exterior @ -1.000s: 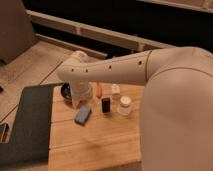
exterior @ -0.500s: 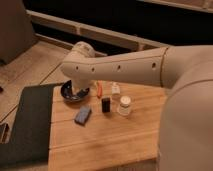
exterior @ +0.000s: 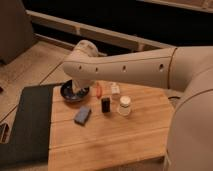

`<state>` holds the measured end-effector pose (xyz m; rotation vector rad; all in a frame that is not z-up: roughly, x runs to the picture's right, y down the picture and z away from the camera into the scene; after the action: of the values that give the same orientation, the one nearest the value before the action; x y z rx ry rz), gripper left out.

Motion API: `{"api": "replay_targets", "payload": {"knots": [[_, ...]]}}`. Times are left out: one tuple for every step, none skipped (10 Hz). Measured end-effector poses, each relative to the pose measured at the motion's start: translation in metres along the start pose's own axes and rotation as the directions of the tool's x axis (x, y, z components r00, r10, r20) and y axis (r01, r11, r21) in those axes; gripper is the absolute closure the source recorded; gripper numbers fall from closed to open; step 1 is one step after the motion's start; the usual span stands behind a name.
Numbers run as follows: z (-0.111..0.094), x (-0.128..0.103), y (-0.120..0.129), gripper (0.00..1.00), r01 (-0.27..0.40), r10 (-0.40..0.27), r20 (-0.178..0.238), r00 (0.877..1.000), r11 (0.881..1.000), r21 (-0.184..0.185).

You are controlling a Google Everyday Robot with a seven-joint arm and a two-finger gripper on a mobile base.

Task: Place the ceramic cup over the eraser

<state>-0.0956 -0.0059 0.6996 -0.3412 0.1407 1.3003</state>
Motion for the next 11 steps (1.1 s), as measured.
{"api": "replay_targets", "payload": {"knots": [[0.006,0.02,-0.052,0.35,-0.108,0.108,-0.027,0.994,0.994,0.031],[0.001,0.035,-0.098,0.35,-0.197,0.198,-0.014,0.98,0.979,0.054],[-0.005,0.042,-0.124,0.35,-0.245,0.245,0.005,0.969,0.968,0.06],[-0.012,0.049,-0.148,0.35,-0.285,0.283,0.032,0.959,0.957,0.061],[-0.017,0.056,-0.171,0.35,-0.308,0.304,0.058,0.951,0.95,0.057],[-0.02,0.062,-0.185,0.35,-0.322,0.318,0.073,0.945,0.945,0.053],[-0.022,0.071,-0.204,0.35,-0.347,0.342,0.084,0.936,0.937,0.049],[-0.022,0.072,-0.206,0.35,-0.351,0.346,0.085,0.934,0.935,0.045],[-0.021,0.071,-0.203,0.35,-0.347,0.343,0.084,0.936,0.937,0.042],[-0.022,0.071,-0.202,0.35,-0.346,0.341,0.084,0.936,0.937,0.042],[-0.02,0.072,-0.204,0.35,-0.346,0.341,0.082,0.936,0.937,0.046]]}}
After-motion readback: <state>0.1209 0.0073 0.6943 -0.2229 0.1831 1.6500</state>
